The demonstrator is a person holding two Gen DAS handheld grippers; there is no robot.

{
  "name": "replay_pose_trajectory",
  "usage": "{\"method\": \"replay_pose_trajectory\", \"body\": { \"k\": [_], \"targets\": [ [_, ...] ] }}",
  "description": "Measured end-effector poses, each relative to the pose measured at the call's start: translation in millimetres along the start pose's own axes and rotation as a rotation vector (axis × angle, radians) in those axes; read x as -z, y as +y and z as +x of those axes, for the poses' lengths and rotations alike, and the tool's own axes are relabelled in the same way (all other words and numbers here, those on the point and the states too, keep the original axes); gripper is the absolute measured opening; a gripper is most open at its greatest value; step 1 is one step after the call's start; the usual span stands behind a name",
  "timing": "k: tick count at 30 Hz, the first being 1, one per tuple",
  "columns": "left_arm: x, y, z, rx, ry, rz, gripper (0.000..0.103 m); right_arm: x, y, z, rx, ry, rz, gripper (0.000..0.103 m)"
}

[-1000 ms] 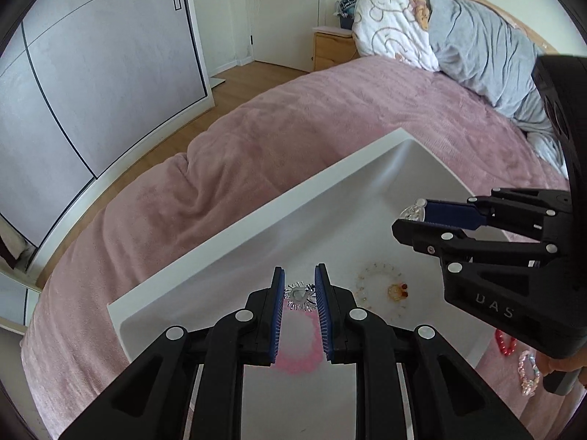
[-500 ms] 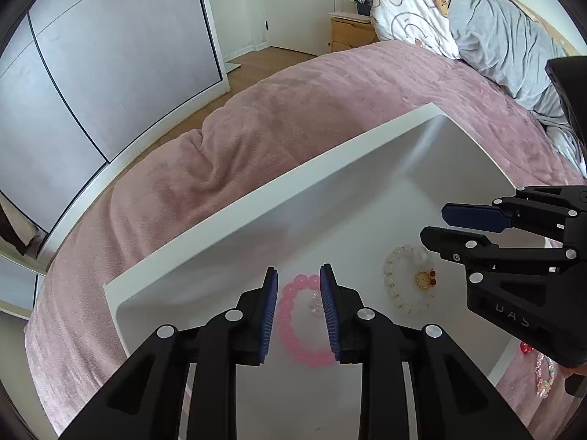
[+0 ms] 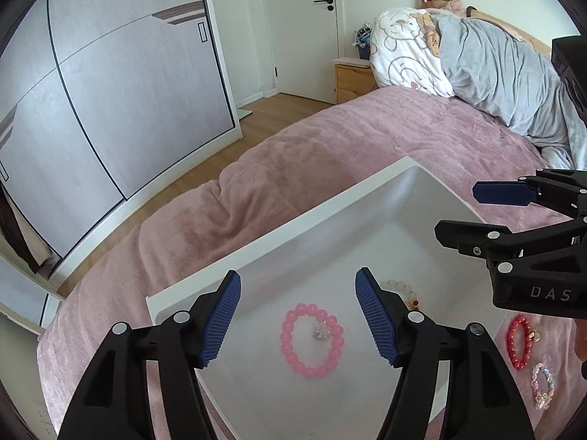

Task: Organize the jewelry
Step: 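Open both tools to release the brooch and charm into the bin, then move both tools back toward the red bracelet and silver heart charm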

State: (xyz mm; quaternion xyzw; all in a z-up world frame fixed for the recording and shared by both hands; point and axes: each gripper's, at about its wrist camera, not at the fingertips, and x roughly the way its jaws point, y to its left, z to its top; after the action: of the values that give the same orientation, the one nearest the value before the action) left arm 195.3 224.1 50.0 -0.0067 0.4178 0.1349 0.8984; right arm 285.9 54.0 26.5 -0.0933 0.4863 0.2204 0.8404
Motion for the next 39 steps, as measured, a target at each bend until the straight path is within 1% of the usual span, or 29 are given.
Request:
{"method": "replay_pose_trajectory", "body": {
  "k": [1, 4, 5, 7, 9, 13, 17, 21, 24, 27, 31, 33, 36, 39],
  "targets": [
    [-1, -3, -6, 0.0, -0.019, 0.004, 0.07, 1, -2, -7, -0.001, -0.016, 0.0, 0.069],
    [-2, -11, -25, -0.003, -0.08, 0.015, 0.073, 7, -8, -32, -0.013, -0.063, -0.008, 0.071],
    [-1, -15, -33, -0.004, -0.104, 0.018, 0.076, 9, -9, -40, -0.015, -0.079, -0.012, 0.073],
    [0, -21, -47, -0.005, -0.149, 0.023, 0.077, 16, -11, -57, -0.019, -0.117, -0.022, 0.075],
    [2, -30, -61, 0.007, -0.186, 0.028, 0.082, 25, -13, -74, -0.018, -0.151, -0.035, 0.077],
    [6, -49, -81, 0.033, -0.22, 0.046, 0.086, 43, -17, -107, 0.013, -0.221, -0.048, 0.079],
    [11, -66, -98, 0.039, -0.253, 0.059, 0.093, 68, -26, -137, 0.056, -0.292, -0.049, 0.084],
    [24, -77, -115, 0.061, -0.295, 0.022, 0.095, 100, -39, -160, 0.083, -0.338, -0.055, 0.088],
    [36, -86, -119, 0.085, -0.302, -0.002, 0.096, 126, -49, -168, 0.094, -0.342, -0.047, 0.089],
    [47, -100, -118, 0.097, -0.309, 0.001, 0.097, 151, -62, -170, 0.108, -0.34, -0.021, 0.091],
    [64, -123, -112, 0.082, -0.323, 0.036, 0.098, 177, -76, -162, 0.119, -0.315, 0.018, 0.092],
    [73, -132, -108, 0.098, -0.323, 0.044, 0.098, 187, -81, -156, 0.13, -0.303, 0.016, 0.092],
    [86, -143, -100, 0.102, -0.318, 0.048, 0.098, 198, -87, -147, 0.159, -0.297, 0.015, 0.092],
    [102, -148, -91, 0.1, -0.322, 0.019, 0.099, 206, -100, -138, 0.139, -0.283, 0.06, 0.092]
  ]
}}
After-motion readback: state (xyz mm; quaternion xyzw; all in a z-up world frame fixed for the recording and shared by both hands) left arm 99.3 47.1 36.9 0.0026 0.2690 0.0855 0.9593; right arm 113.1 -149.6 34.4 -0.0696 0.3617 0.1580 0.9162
